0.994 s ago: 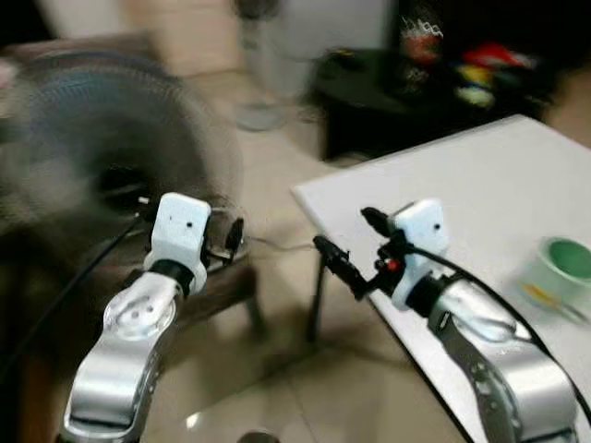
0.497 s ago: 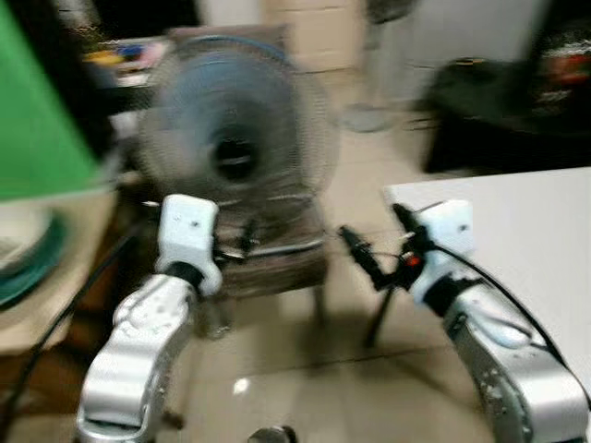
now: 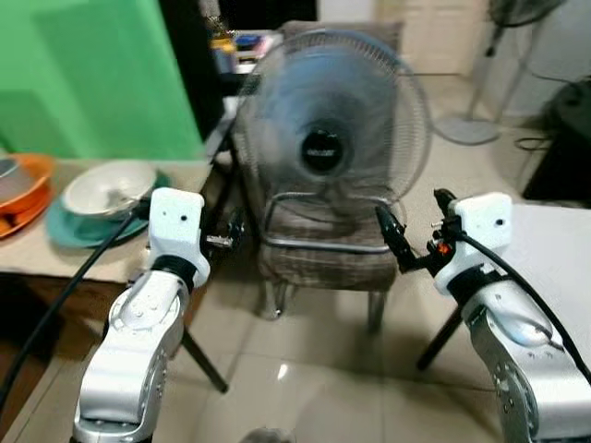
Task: Setting the table
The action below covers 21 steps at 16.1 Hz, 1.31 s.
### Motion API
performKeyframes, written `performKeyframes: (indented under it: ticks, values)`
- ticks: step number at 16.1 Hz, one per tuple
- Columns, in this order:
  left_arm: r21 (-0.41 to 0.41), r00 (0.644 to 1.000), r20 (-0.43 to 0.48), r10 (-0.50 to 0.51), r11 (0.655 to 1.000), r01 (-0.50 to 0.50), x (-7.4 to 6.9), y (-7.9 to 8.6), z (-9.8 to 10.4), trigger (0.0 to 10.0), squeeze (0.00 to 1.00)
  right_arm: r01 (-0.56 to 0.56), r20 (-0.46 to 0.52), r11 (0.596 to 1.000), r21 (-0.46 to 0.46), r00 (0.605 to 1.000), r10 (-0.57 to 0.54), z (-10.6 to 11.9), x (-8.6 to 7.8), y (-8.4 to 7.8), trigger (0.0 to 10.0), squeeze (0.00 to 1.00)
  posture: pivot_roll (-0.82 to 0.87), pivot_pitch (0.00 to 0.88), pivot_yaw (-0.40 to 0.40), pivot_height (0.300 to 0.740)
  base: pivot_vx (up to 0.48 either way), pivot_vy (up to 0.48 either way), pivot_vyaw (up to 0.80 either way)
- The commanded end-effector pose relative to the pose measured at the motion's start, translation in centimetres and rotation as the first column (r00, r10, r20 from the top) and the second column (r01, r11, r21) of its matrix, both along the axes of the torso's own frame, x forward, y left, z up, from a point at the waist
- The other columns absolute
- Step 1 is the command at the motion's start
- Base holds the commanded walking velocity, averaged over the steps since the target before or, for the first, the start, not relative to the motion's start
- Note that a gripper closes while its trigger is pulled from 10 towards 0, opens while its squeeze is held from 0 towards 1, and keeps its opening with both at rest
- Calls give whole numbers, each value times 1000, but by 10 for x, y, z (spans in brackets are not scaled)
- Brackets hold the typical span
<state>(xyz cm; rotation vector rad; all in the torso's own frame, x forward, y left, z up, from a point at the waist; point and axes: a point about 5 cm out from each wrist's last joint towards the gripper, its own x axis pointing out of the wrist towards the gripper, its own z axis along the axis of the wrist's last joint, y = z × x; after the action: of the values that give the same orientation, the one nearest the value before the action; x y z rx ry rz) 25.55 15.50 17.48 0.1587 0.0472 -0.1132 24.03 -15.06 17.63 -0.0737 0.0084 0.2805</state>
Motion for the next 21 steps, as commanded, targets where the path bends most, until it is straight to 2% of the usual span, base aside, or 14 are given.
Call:
performKeyframes:
  ticks: [1,3,4,5,6,7,8,10,14,18,19,20,21]
  values:
    - [46,1000,-12,20,999,-20,-3,9,-2,10000,1000,-35,-21,999,8,999,35,-5,-2,8,10000,1000,131,0,59,740,0,0,800]
    - [55,1000,-16,-2,998,3,-6,12,-3,10000,1000,-40,-38,999,21,998,41,-10,-3,14,10000,1000,111,0,76,740,0,0,800]
    - [53,999,-42,-14,998,17,-4,13,-6,10000,941,-58,-56,997,41,997,60,-12,-5,18,10000,1000,102,0,82,740,0,0,800]
    - [63,998,-45,-34,997,37,-2,10,-6,10000,835,-71,-68,996,60,995,75,-13,-7,19,10000,1000,104,0,82,740,0,0,800]
    - [97,998,-30,-61,993,64,-1,5,-5,10000,416,-81,-83,994,76,993,87,-15,-9,19,10000,1000,123,0,73,740,0,0,800]
    - [125,997,-22,-70,990,73,0,3,-5,10000,416,-88,-94,992,88,991,97,-16,-9,19,10000,1000,127,0,70,740,0,0,800]
    - [87,997,-23,-70,994,72,-4,1,-6,10000,0,-98,-96,992,77,990,105,-19,-8,20,10000,1000,138,0,61,740,0,0,800]
    - [62,997,-51,-63,996,66,-8,4,-12,10000,0,-83,-97,993,86,991,91,-21,-4,20,10000,1000,130,0,66,740,0,0,800]
    - [76,996,-36,-79,994,82,-3,3,-8,10000,0,-63,-86,993,100,994,72,-17,3,19,10000,1000,146,0,64,740,0,213,600]
    - [71,999,-25,-38,997,40,-1,13,-4,10000,0,37,-87,999,-6,996,-37,-20,11,15,10000,1000,139,0,75,740,0,156,0]
    - [80,999,-17,-43,996,45,0,12,-5,10000,0,57,-89,998,-1,994,-57,-20,11,12,10000,1000,137,0,77,740,0,0,0]
    - [69,999,-11,-49,996,50,1,9,-5,10000,0,84,-90,996,33,993,-80,-19,9,7,10000,0,143,0,73,740,0,0,0]
    - [57,999,-12,-46,997,46,-2,7,-7,10000,0,145,-92,987,65,986,-139,-22,7,-2,10000,0,157,0,63,740,0,0,0]
